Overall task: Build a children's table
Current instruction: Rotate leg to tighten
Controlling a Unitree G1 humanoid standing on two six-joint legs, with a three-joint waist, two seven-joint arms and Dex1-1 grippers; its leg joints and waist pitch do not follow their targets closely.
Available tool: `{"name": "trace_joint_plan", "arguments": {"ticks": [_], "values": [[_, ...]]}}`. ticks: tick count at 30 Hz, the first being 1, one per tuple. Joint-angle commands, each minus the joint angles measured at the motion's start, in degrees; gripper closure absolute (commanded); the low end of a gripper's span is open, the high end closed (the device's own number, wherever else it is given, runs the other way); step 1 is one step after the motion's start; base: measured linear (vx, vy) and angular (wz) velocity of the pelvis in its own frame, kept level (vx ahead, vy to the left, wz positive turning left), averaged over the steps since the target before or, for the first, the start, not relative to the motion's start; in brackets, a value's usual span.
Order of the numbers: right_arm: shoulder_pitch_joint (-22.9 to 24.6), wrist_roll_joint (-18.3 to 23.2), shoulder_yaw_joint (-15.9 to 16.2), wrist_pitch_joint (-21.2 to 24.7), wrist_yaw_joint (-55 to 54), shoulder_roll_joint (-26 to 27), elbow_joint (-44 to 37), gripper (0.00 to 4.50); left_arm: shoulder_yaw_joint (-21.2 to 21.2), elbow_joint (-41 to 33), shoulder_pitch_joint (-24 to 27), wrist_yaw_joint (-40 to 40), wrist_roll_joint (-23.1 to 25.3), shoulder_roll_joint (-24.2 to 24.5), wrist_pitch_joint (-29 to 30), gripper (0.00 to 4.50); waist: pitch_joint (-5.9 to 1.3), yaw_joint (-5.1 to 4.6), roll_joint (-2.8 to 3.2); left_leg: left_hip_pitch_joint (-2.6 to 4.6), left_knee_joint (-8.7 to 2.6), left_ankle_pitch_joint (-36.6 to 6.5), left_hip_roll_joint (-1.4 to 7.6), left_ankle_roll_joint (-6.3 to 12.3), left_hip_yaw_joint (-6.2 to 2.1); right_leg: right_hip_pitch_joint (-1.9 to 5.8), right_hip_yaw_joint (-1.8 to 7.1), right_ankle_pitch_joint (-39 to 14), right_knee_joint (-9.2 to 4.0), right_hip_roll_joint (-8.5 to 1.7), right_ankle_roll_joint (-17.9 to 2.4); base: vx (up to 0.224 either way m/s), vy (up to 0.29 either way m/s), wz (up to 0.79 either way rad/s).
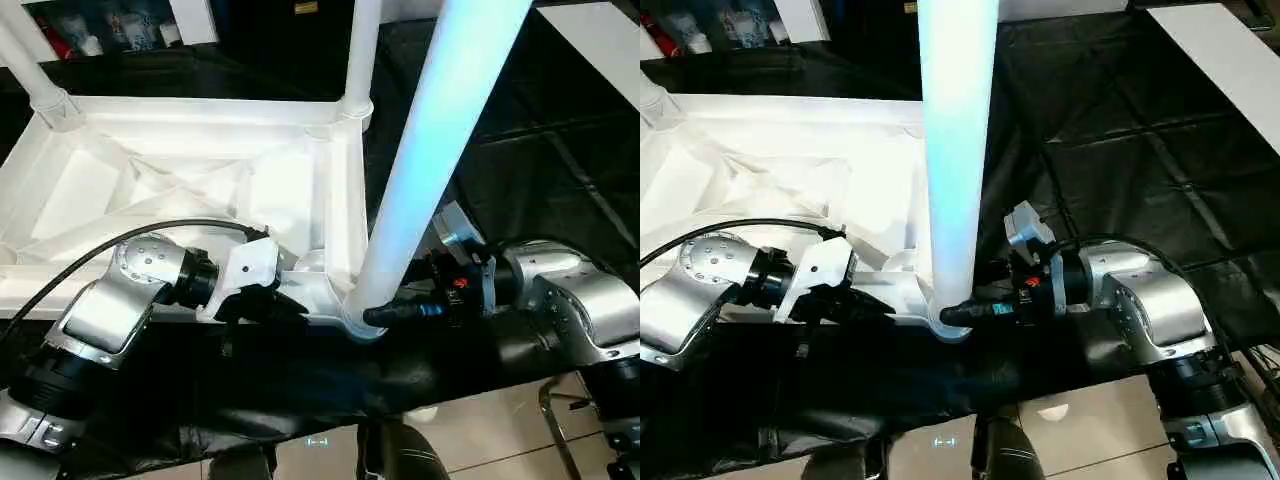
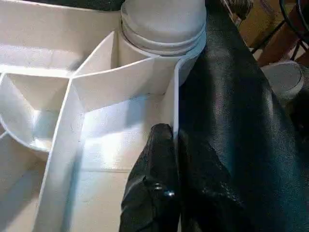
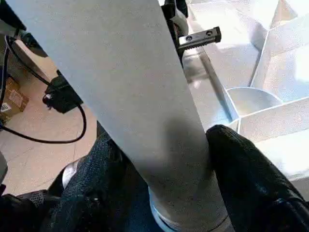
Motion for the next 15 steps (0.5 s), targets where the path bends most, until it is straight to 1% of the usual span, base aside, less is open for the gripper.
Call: {"name": "trace_joint_plan", "arguments": {"ticks": [1, 3, 4, 5, 6, 7, 8, 9, 10, 11, 12, 13, 14, 15], "values": [[1.5, 2.2, 2.2, 1.4, 1.7, 0.6, -2.4, 2.2, -2.5, 0.5, 0.5, 0.9, 1.2, -0.5, 1.0, 4.5, -5.37, -0.16, -0.51, 0.85, -2.91, -4.3, 2.35, 7.18, -0.33, 4.54, 3.29, -10.7, -3.12, -3.73, -16.2, 0.0, 0.0, 0.0], [2.0, 2.9, 1.9, 2.2, 0.8, 1.0, -3.1, 2.2, -2.2, 0.4, 0.5, 2.0, 1.2, -1.0, 2.1, 4.5, -5.43, -0.1, -0.51, 0.86, -2.83, -3.8, 2.35, 7.38, -0.29, 4.51, 3.34, -9.8, -3.04, -3.68, -16.3, 0.0, 0.0, 0.0], [3.2, 2.5, 1.2, 2.2, -2.9, 2.9, -4.2, 2.2, -1.3, 0.1, 0.3, 5.0, 0.9, -2.6, 4.9, 4.5, -5.48, -0.06, -0.44, 0.89, -2.83, -3.4, 2.38, 7.52, -0.26, 4.48, 3.34, -9.2, -2.95, -3.64, -16.5, 0.0, 0.0, 0.0], [3.5, 2.1, 1.0, 1.8, -4.4, 3.6, -4.3, 2.2, -1.0, 0.0, 0.2, 6.0, 0.9, -3.2, 5.6, 4.5, -5.4, -0.01, -0.46, 0.92, -2.85, -3.4, 2.49, 7.41, -0.23, 4.4, 3.42, -9.1, -3.0, -3.7, -16.5, 0.0, 0.0, 0.0], [4.5, -0.1, 0.4, 0.4, -10.4, 6.4, -4.4, 2.21, 0.0, -0.1, -0.4, 9.8, 0.9, -5.5, 8.2, 4.5, -5.34, -0.04, -0.49, 0.83, -2.88, -4.0, 2.38, 7.09, -0.23, 4.41, 3.36, -10.2, -3.17, -3.73, -16.3, 0.0, 0.0, 0.0], [4.8, -1.1, 0.1, -0.2, -12.9, 7.6, -4.3, 2.21, 0.4, -0.1, -0.6, 11.2, 0.9, -6.3, 9.2, 4.5, -5.15, -0.16, -0.59, 0.73, -2.97, -5.2, 2.29, 6.05, -0.27, 4.32, 3.28, -13.2, -3.6, -3.82, -15.7, 0.0, 0.0, 0.0], [4.8, -1.9, -0.3, 0.1, -16.4, 9.3, -3.9, 2.22, 0.9, -0.1, -1.0, 13.3, 0.9, -7.8, 10.2, 4.5, -5.05, -0.22, -0.64, 0.74, -3.06, -6.2, 2.16, 5.42, -0.38, 4.32, 3.18, -15.6, -3.88, -3.81, -14.9, 0.0, 0.0, 0.0], [4.7, -2.4, -1.3, 0.9, -20.7, 11.9, -3.4, 2.24, 1.6, 0.0, -1.5, 15.9, 0.8, -9.9, 11.1, 4.5, -4.86, -0.46, -0.5, 0.71, -3.2, -7.7, 2.01, 3.98, -0.42, 4.31, 3.1, -19.6, -4.27, -3.83, -13.5, 0.0, 0.0, 0.0], [4.4, -3.1, -2.4, 1.9, -26.4, 15.3, -2.6, 2.28, 2.5, 0.3, -2.1, 19.3, 0.7, -12.7, 12.4, 4.5, -4.77, -0.81, -0.69, 0.56, -3.36, -8.8, 1.77, 2.83, -0.73, 4.54, 2.9, -23.6, -4.61, -3.9, -11.6, -0.053, 0.005, -0.04], [4.4, -3.1, -2.4, 1.9, -26.4, 15.3, -2.6, 2.28, 2.5, 0.3, -2.1, 19.3, 0.7, -12.7, 12.4, 4.5, -4.77, -1.05, -0.58, 0.44, -3.39, -8.9, 1.69, 2.48, -0.81, 4.57, 2.84, -24.7, -4.67, -3.88, -11.0, -0.054, 0.014, -0.08], [4.1, -3.7, -2.9, 2.2, -29.3, 17.0, -2.2, 2.31, 3.0, 0.3, -2.3, 21.1, 0.5, -14.2, 13.4, 4.5, -4.69, -1.32, -0.68, 0.2, -3.55, -9.4, 1.6, 2.21, -1.03, 4.7, 2.67, -26.9, -5.01, -3.9, -9.5, -0.054, 0.014, -0.08], [3.8, -4.6, -3.5, 2.8, -33.3, 19.5, -2.1, 2.32, 3.7, 0.3, -2.6, 24.2, 0.5, -16.6, 15.1, 4.5, -4.74, -1.47, -0.63, 0.25, -3.55, -9.4, 1.63, 2.11, -0.98, 4.58, 2.7, -27.0, -4.98, -3.88, -9.1, 0.0, 0.0, 0.0], [3.7, -4.9, -3.7, 3.1, -34.7, 20.4, -2.1, 2.33, 4.0, 0.3, -2.7, 25.3, 0.5, -17.5, 15.7, 4.5, -4.49, -1.85, -0.61, 0.48, -3.59, -10.2, 1.66, 2.1, -0.88, 4.04, 2.78, -28.0, -5.33, -3.78, -8.6, 0.0, 0.0, 0.0], [3.3, -7.1, -3.7, 3.2, -40.4, 23.7, -1.9, 2.33, 4.9, 0.9, -3.1, 30.4, 1.9, -20.7, 17.5, 4.5, -4.56, -2.05, -0.48, 0.72, -3.48, -11.0, 1.39, 2.07, -0.95, 4.06, 2.71, -29.7, -5.54, -3.83, -7.9, 0.0, 0.0, 0.0]]}}
